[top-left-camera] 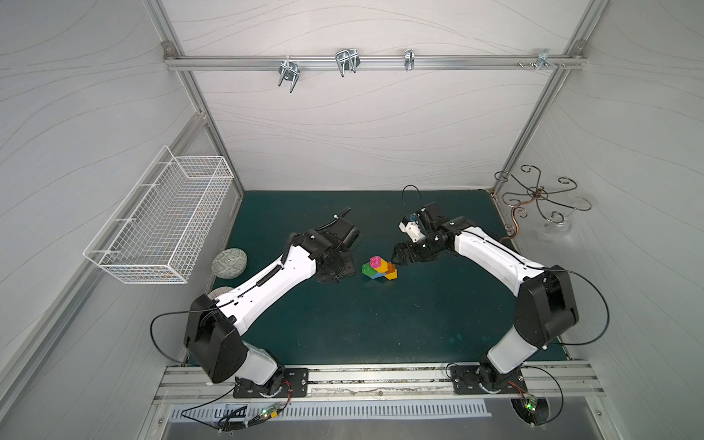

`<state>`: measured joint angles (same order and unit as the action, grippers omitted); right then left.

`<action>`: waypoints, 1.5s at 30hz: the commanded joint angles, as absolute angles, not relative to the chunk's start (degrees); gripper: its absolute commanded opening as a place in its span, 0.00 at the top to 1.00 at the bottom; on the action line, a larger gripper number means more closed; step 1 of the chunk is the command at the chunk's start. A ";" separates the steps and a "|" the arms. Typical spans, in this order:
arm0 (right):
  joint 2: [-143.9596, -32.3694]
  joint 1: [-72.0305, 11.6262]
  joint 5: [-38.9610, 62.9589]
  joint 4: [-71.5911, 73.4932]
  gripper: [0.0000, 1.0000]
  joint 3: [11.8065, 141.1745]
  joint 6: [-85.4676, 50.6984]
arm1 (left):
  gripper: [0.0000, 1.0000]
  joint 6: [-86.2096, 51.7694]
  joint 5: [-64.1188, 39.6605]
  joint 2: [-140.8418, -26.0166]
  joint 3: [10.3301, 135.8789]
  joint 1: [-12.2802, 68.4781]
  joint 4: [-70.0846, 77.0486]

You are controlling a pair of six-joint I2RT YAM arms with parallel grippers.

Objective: Assemble the number 4 with lego
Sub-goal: Pick up the lego brick from the center of the board.

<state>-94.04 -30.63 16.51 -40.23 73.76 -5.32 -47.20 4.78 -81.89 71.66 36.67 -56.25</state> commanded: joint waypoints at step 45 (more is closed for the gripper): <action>-105.72 -35.57 22.41 -28.30 0.73 75.44 19.96 | 0.41 -42.58 -0.53 -75.32 62.82 29.96 -46.76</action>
<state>-105.10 -36.82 16.75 -25.71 73.34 20.93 -43.42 -0.69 -76.18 61.34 30.37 -47.62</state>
